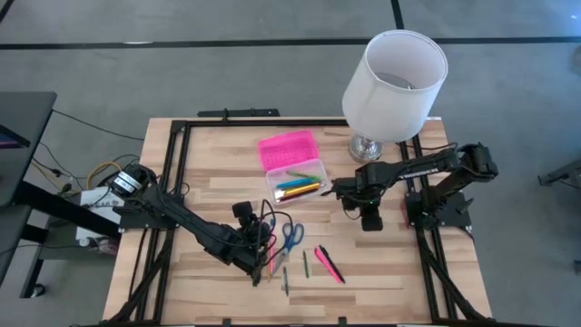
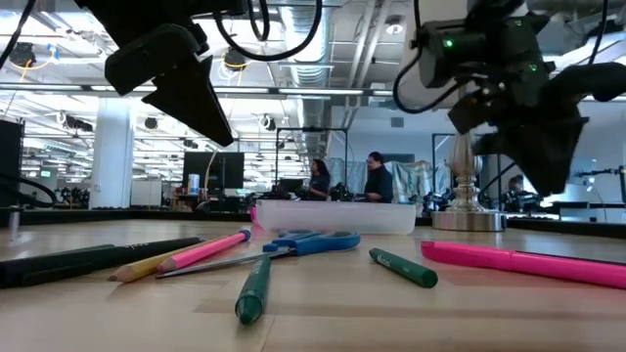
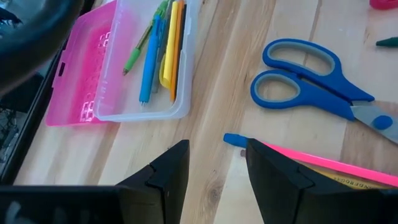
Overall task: Pick & place school supplies into a supply box
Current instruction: Put the red crayon into the pink supply box
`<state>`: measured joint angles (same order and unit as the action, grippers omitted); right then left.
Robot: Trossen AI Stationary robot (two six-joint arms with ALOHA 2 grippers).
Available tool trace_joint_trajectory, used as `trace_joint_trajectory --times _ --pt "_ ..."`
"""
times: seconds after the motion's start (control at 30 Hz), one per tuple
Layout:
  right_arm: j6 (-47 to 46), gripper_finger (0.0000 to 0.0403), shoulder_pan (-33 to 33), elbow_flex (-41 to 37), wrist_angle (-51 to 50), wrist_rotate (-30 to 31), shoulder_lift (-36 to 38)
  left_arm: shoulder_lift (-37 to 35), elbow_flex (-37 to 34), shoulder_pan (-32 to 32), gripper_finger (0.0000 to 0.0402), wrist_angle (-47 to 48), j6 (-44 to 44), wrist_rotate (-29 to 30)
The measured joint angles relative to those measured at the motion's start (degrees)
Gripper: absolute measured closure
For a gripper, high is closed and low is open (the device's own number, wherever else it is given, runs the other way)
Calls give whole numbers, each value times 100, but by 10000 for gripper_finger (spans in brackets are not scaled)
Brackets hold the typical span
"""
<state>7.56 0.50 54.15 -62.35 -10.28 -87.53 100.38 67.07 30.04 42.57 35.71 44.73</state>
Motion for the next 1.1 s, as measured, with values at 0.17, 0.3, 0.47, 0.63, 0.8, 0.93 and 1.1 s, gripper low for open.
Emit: trace_joint_trajectory --times 0.17,0.3,0.47,0.63,0.8,0.93,1.1 --pt "1049 333 170 41 -99 25 0 0 0 23 248 -2 211 -98" --pt "1092 333 450 -38 -514 412 0 0 0 110 248 -2 272 -98" --pt "1095 333 754 -208 -906 519 0 0 0 151 248 -2 348 -96" --pt "1317 333 812 -384 -897 593 0 2 0 190 248 0 415 -90" --pt "1664 333 731 -664 -909 778 0 2 0 195 248 0 417 -89" --pt "1693 333 738 -767 -902 887 0 2 0 219 248 0 415 -81" --pt "1691 333 706 -1000 -906 882 0 2 0 264 248 8 457 -83"
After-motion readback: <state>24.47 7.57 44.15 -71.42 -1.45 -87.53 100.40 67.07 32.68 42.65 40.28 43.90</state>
